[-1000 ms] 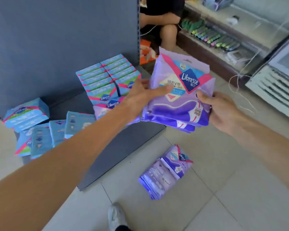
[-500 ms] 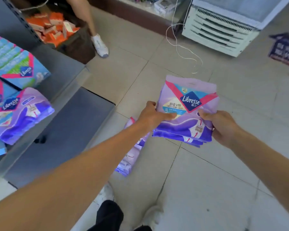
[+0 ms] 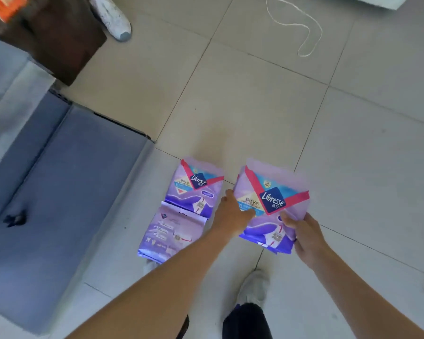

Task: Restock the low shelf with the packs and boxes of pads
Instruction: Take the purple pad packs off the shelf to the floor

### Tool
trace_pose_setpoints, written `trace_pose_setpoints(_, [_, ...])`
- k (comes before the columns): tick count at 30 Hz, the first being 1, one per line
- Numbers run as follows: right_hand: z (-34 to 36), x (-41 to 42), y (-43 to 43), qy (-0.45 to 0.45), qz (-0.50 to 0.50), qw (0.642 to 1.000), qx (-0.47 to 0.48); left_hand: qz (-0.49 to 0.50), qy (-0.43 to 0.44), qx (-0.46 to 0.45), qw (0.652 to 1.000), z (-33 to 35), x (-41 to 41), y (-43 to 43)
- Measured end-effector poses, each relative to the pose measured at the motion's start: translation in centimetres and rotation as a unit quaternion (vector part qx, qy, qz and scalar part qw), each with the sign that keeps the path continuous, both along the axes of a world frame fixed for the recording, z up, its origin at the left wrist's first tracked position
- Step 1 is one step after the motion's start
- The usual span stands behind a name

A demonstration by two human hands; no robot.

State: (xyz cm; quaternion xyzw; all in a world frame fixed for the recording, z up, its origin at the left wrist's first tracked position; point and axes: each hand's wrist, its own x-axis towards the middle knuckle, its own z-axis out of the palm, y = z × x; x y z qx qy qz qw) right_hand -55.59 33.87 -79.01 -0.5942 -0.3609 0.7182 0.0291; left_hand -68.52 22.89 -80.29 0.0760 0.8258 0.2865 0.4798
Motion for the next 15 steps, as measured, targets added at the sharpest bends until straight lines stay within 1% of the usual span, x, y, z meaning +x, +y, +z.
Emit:
trace_pose_setpoints(2, [-4.5, 0.1, 0.2, 0.004, 0.001, 1.000, -0.019, 0.013, -0.007, -0.012, 1.000, -4.1, 0.5, 0.3])
trace_pose_setpoints(7, [-14.1, 2.1, 0.9, -0.041, -0.022, 0.998, -0.052, 0.015, -0.014, -0.038, 0.999, -13.1, 2.7, 1.1])
trace_pose_setpoints(12, [-20.3, 4.0, 2.2, -0.058, -0.029, 0.997, -0.049, 0.017, -0.034, -0.036, 0.999, -19.5, 4.3, 3.0])
trace_pose_setpoints(15, [-23.2, 4.3, 3.0, -0.050, -0.013, 0.998, -0.046, 0.014, -0.014, -0.032, 0.999, -22.1, 4.9, 3.8])
